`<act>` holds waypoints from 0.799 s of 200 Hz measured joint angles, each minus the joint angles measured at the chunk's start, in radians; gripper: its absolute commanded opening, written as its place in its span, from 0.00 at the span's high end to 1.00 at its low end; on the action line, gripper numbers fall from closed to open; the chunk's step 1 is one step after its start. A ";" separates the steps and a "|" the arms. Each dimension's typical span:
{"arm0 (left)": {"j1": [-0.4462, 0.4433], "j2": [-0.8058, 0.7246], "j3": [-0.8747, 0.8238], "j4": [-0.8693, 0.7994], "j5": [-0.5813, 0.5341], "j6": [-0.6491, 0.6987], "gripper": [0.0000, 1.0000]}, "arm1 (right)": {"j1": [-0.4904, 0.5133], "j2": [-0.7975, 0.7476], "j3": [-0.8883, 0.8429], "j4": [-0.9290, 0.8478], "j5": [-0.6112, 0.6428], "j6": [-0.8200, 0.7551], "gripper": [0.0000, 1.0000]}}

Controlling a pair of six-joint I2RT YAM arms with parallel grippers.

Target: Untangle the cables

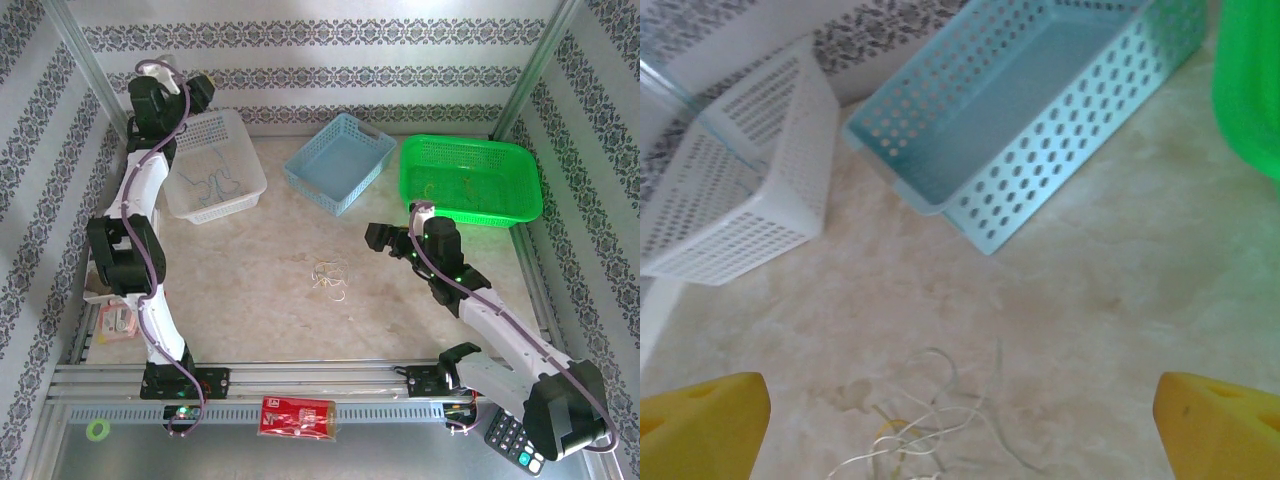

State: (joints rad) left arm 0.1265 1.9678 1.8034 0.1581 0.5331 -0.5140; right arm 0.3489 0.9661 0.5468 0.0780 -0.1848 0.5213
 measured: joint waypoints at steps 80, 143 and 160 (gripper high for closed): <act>0.000 -0.187 -0.206 -0.115 0.024 0.032 0.00 | 0.079 0.094 0.047 -0.024 -0.078 0.060 0.08; 0.000 -0.420 -0.400 -0.114 0.040 -0.028 0.00 | 0.172 0.111 0.060 -0.090 0.080 0.134 0.06; 0.000 -0.467 -0.484 -0.103 0.056 -0.074 0.00 | 0.182 0.111 0.060 -0.109 0.114 0.148 0.12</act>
State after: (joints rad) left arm 0.1265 1.5005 1.3197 0.0547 0.5888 -0.5880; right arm 0.5304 1.0767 0.6064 -0.0315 -0.0704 0.6689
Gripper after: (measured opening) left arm 0.999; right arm 0.907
